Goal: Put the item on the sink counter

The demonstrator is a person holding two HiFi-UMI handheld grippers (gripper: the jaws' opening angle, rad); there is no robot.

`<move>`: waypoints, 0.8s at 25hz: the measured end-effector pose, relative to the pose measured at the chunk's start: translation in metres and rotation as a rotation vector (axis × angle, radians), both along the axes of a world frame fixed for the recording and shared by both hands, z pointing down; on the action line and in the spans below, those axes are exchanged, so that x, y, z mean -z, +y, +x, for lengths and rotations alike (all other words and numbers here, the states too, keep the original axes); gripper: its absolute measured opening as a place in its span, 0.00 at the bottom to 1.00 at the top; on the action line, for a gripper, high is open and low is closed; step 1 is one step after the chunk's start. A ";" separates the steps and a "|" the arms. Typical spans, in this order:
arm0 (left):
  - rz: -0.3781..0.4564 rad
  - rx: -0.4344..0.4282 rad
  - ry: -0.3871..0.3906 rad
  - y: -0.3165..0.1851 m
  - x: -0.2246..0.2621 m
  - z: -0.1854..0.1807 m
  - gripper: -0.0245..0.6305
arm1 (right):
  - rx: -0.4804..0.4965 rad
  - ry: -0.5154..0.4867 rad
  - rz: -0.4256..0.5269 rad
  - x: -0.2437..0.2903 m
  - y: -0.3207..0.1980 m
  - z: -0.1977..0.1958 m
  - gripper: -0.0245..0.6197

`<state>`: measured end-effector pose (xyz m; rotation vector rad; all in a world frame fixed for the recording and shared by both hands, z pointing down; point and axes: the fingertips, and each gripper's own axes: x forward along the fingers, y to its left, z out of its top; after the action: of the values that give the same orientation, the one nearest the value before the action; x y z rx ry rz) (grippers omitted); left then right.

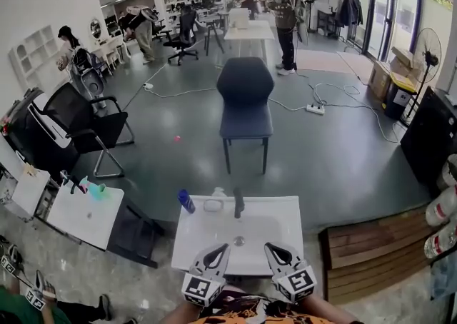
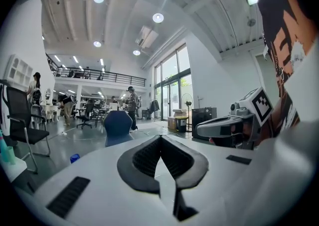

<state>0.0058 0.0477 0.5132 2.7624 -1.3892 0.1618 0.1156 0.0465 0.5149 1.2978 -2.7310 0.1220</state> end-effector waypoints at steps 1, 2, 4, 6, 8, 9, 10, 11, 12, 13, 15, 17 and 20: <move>-0.001 -0.004 0.001 0.003 0.001 0.003 0.07 | -0.003 -0.004 0.001 0.001 0.002 0.002 0.06; -0.004 -0.007 0.002 0.006 0.003 0.006 0.07 | -0.006 -0.007 0.002 0.001 0.004 0.005 0.06; -0.007 -0.011 0.007 0.011 0.007 0.010 0.07 | -0.015 -0.020 0.006 0.004 0.006 0.009 0.06; 0.000 -0.016 0.008 0.015 0.012 0.014 0.07 | -0.027 -0.032 0.016 0.007 0.008 0.014 0.06; 0.013 -0.028 0.005 0.018 0.014 0.019 0.07 | -0.026 -0.034 0.037 0.011 0.012 0.016 0.06; 0.019 -0.033 0.002 0.019 0.014 0.021 0.07 | -0.010 -0.031 0.053 0.011 0.015 0.015 0.06; 0.022 -0.036 -0.001 0.019 0.014 0.022 0.07 | 0.011 -0.025 0.070 0.010 0.019 0.013 0.06; 0.021 -0.036 -0.005 0.019 0.014 0.023 0.07 | 0.024 -0.020 0.084 0.009 0.021 0.011 0.06; 0.019 -0.035 -0.008 0.018 0.015 0.024 0.07 | 0.025 -0.018 0.089 0.009 0.023 0.011 0.06; 0.017 -0.034 -0.010 0.018 0.015 0.026 0.07 | 0.017 -0.021 0.086 0.010 0.025 0.012 0.06; 0.018 -0.041 -0.015 0.019 0.015 0.029 0.07 | -0.005 -0.027 0.080 0.012 0.027 0.017 0.06; 0.022 -0.057 -0.019 0.019 0.016 0.034 0.07 | -0.027 -0.028 0.085 0.013 0.029 0.022 0.06; 0.027 -0.082 -0.018 0.018 0.020 0.044 0.07 | -0.052 -0.037 0.089 0.018 0.030 0.029 0.06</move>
<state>0.0500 0.0657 0.4936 2.8492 -1.2920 0.1722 0.1447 0.0768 0.4970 1.4034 -2.7634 0.0293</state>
